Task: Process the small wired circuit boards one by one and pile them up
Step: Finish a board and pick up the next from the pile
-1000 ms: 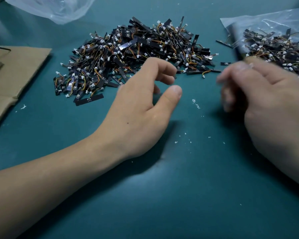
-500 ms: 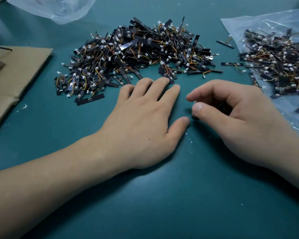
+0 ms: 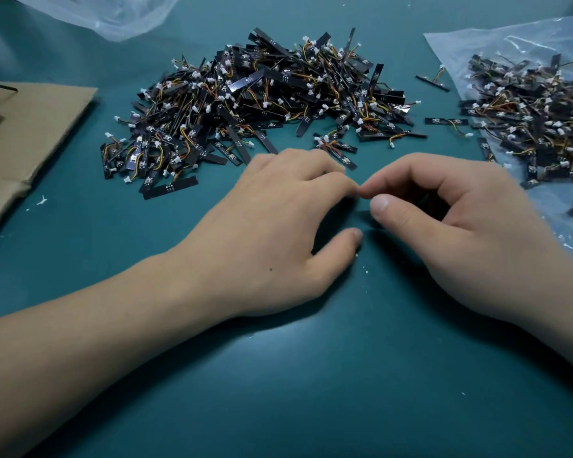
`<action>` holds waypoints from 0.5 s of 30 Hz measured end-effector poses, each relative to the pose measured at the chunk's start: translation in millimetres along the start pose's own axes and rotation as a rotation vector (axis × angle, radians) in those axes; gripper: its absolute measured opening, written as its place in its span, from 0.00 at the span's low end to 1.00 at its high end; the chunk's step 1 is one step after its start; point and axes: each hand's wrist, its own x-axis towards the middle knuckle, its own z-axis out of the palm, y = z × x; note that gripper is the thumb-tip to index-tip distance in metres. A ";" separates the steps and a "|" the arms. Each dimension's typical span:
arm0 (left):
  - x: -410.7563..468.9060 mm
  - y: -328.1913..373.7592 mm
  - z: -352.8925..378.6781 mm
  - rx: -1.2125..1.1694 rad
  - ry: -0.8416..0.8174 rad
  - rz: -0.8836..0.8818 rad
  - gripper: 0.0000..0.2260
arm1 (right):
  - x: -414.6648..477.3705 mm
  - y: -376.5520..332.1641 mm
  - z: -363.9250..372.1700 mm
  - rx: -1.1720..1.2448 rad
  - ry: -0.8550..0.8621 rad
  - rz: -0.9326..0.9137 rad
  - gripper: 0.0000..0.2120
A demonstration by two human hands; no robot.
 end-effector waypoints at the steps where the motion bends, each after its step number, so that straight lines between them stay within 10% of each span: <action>1: 0.1 0.2 0.4 -0.058 0.012 0.036 0.17 | -0.2 0.4 -0.3 -0.001 0.024 -0.006 0.05; 7: 1.1 -0.5 3.9 -0.202 0.128 0.129 0.06 | 1.7 5.7 -2.2 -0.028 0.097 0.055 0.04; 15: 4.7 -3.4 1.9 -0.148 0.111 -0.176 0.10 | 2.7 3.3 -2.7 -0.143 0.041 0.049 0.09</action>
